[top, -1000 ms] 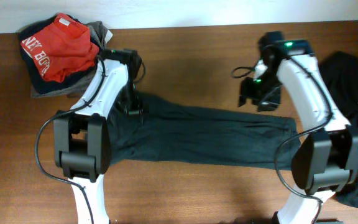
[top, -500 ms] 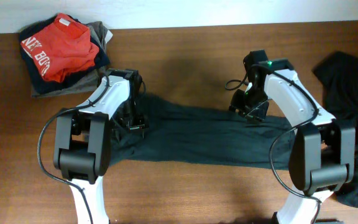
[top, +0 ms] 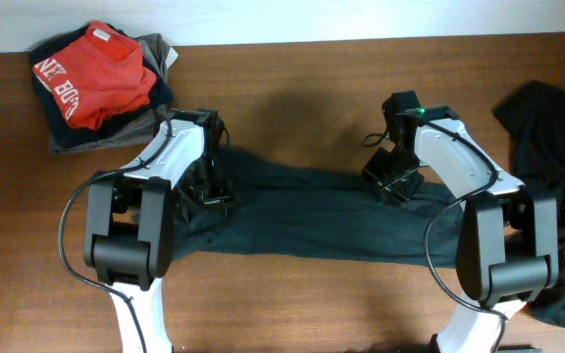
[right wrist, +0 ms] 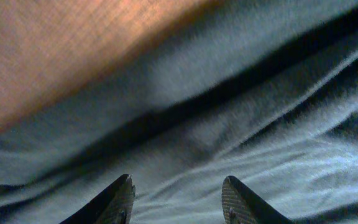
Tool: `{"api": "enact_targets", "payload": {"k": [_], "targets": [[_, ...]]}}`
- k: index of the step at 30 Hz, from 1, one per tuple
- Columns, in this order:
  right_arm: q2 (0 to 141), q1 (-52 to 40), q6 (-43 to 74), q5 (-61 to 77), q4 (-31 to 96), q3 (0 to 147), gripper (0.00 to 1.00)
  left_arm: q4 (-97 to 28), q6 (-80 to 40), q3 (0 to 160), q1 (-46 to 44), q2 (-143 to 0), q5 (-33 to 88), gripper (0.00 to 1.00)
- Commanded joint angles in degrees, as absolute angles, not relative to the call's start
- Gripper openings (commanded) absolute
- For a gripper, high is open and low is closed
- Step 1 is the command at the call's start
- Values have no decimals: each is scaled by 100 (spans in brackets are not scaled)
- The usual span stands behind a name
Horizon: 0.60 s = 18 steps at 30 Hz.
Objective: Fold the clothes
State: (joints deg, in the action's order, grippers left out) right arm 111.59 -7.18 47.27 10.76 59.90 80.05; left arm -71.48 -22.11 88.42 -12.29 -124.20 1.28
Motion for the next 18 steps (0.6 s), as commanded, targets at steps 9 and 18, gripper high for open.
{"api": "enact_targets", "payload": {"k": [9, 18], "targets": [[11137, -701, 5181, 805, 5758, 7909, 48, -6989, -2329, 8735, -1221, -12464, 5, 85], [11301, -701, 5238, 683, 5494, 7684, 47, -6987, -2327, 8735, -1221, -12464, 3, 87]]}}
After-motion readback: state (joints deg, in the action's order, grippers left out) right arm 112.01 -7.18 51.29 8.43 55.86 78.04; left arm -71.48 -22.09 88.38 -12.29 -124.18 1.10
